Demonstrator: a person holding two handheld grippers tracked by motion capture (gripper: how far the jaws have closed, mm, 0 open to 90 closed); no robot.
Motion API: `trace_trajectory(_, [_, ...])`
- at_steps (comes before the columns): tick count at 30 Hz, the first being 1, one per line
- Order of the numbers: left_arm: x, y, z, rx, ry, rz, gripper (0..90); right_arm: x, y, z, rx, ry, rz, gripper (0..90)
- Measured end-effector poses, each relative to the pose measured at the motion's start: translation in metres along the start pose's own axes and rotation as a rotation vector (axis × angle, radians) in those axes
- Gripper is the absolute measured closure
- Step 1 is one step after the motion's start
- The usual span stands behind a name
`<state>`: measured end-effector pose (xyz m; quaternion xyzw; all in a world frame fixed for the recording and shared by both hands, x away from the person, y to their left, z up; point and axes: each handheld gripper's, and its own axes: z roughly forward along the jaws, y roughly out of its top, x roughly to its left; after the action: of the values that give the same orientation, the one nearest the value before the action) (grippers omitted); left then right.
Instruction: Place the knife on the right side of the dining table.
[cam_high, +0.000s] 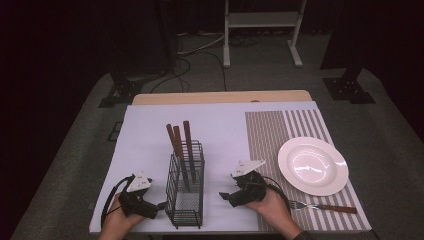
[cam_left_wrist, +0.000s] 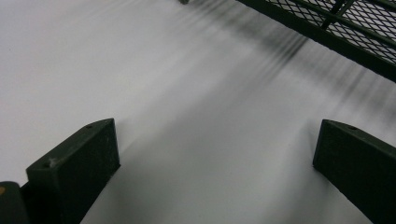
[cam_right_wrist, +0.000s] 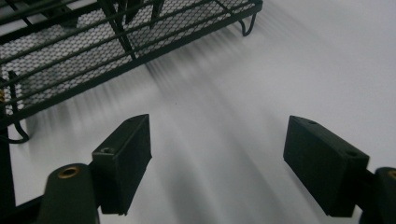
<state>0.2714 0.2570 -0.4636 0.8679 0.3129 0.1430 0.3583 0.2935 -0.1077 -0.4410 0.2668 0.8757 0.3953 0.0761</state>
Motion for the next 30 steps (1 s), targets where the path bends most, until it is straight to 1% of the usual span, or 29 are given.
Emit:
trace_trajectory(1, [0.0,0.0,0.0,0.001,-0.001,-0.001,0.0,-0.001,0.003,-0.003,-0.008,0.001,0.004,25.0])
trace_trajectory(2, [0.0,0.0,0.0,0.001,-0.001,-0.001,0.0,-0.001,0.003,-0.003,-0.008,0.001,0.004,25.0])
trace_trajectory(3, [0.0,0.0,0.0,0.001,-0.001,0.0,0.0,-0.002,0.006,-0.006,-0.025,0.002,0.0,27.6])
trace_trajectory(10, [0.0,0.0,0.0,0.002,0.0,0.0,0.0,-0.005,0.017,-0.014,-0.058,0.004,0.003,31.5])
trace_trajectory(15, [0.0,0.0,0.0,0.002,0.0,0.001,0.0,-0.008,0.024,-0.018,-0.076,0.006,0.012,32.3])
trace_trajectory(19, [0.0,0.0,0.0,0.001,0.0,0.0,0.0,-0.01,0.031,-0.023,-0.099,0.009,0.021,35.5])
trace_trajectory(20, [0.0,0.0,0.0,0.001,-0.001,0.0,0.0,-0.01,0.031,-0.023,-0.099,0.009,0.021,35.5])
trace_trajectory(21, [0.0,0.0,0.0,0.001,-0.001,0.0,0.0,-0.011,0.035,-0.026,-0.111,0.011,0.018,36.0])
trace_trajectory(24, [0.0,0.0,0.0,0.001,-0.001,0.0,0.0,-0.013,0.04,-0.029,-0.124,0.019,0.017,39.5])
trace_trajectory(30, [0.0,0.0,0.0,0.001,-0.001,0.0,0.0,-0.014,0.05,-0.034,-0.143,0.028,0.013,41.6])
